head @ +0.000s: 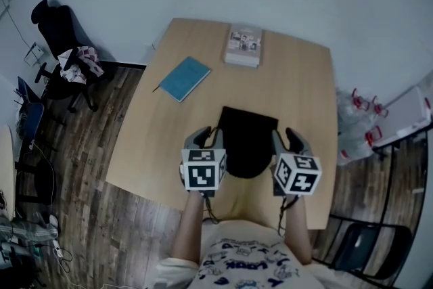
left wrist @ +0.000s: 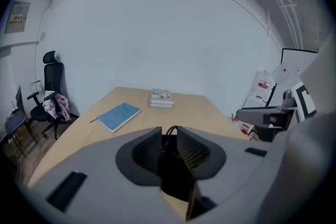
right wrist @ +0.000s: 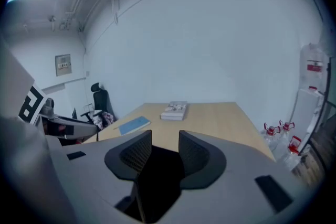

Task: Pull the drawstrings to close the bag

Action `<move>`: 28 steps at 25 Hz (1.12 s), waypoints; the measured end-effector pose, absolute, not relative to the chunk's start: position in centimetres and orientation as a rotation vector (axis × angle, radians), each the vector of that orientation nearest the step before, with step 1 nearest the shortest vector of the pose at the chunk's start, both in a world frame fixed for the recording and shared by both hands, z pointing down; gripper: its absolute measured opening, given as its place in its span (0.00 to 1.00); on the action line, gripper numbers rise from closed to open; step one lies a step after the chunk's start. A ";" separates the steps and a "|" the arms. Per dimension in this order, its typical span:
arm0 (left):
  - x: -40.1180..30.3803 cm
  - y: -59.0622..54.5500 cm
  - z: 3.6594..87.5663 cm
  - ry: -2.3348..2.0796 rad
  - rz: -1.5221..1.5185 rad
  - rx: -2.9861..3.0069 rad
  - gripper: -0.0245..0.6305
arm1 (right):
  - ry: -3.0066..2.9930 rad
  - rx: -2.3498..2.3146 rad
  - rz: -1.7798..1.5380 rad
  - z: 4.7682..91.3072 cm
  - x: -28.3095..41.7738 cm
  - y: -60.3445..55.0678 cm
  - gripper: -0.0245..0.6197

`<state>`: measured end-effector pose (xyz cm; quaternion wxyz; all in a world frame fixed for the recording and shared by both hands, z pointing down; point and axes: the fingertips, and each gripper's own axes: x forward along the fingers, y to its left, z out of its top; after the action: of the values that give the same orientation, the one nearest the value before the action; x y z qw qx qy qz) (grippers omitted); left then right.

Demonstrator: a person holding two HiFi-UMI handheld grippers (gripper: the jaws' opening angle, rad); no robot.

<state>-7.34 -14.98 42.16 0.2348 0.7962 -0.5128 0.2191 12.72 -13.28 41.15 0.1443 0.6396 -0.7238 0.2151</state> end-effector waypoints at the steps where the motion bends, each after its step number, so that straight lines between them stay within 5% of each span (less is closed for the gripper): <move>1: -7.0 -15.0 41.3 -1.414 0.570 2.204 0.17 | -2.117 1.864 0.591 40.1 12.4 -13.4 0.28; 14: -4.6 -14.8 34.4 -1.441 0.405 2.402 0.17 | -2.205 1.984 0.401 35.1 10.8 -13.4 0.10; 28: -4.9 -14.7 33.1 -1.496 0.364 2.447 0.17 | -2.192 2.038 0.329 34.1 11.7 -13.0 0.10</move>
<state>-4.88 -14.68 33.06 0.1249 0.8398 -0.5132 0.1251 11.66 -12.99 34.09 0.0652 0.6752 -0.7266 0.1090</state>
